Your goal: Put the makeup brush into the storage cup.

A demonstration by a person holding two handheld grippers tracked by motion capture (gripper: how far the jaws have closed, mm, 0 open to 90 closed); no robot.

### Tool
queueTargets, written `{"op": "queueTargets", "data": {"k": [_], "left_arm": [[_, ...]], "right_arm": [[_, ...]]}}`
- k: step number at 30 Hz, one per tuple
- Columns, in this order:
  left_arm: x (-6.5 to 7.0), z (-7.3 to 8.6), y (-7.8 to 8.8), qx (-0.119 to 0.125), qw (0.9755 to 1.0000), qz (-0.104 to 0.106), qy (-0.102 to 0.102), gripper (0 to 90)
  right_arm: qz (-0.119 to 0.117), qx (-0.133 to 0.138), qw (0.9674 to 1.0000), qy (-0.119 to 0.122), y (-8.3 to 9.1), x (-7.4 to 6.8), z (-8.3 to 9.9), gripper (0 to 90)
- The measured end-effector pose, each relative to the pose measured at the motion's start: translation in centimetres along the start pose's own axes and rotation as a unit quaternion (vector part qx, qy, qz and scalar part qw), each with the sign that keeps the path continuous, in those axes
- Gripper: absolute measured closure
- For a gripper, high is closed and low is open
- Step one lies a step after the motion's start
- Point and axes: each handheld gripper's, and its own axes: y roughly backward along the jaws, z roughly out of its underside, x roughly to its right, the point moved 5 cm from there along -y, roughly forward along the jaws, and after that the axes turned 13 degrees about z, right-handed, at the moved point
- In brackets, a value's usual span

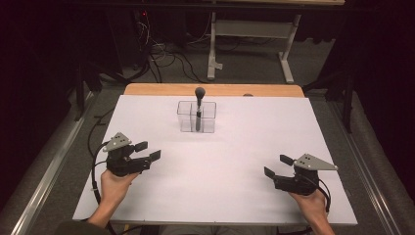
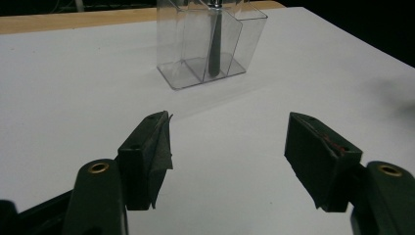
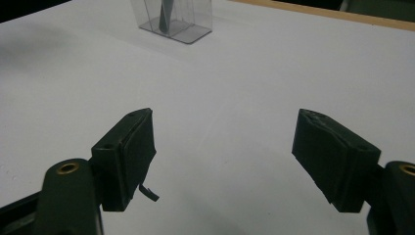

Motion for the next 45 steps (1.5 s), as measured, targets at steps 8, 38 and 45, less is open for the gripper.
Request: {"op": "queueTargets", "data": {"k": [8,38,45], "left_arm": [[-0.2,0.2,0.2,0.009,0.9999,0.001,0.005,34.5],[-0.2,1.5,-0.6,-0.014,0.9999,-0.005,0.0,35.4],[-0.1,1.5,-0.5,-0.011,0.9999,-0.003,0.001,35.6]], "right_arm": [[-0.002,-0.003,1.0,-0.001,0.0,-0.1,0.0,25.4],[-0.006,-0.001,1.0,-0.002,0.2,-0.1,-0.1,25.3],[-0.006,-0.003,1.0,0.001,0.1,-0.1,0.0,25.3]]}}
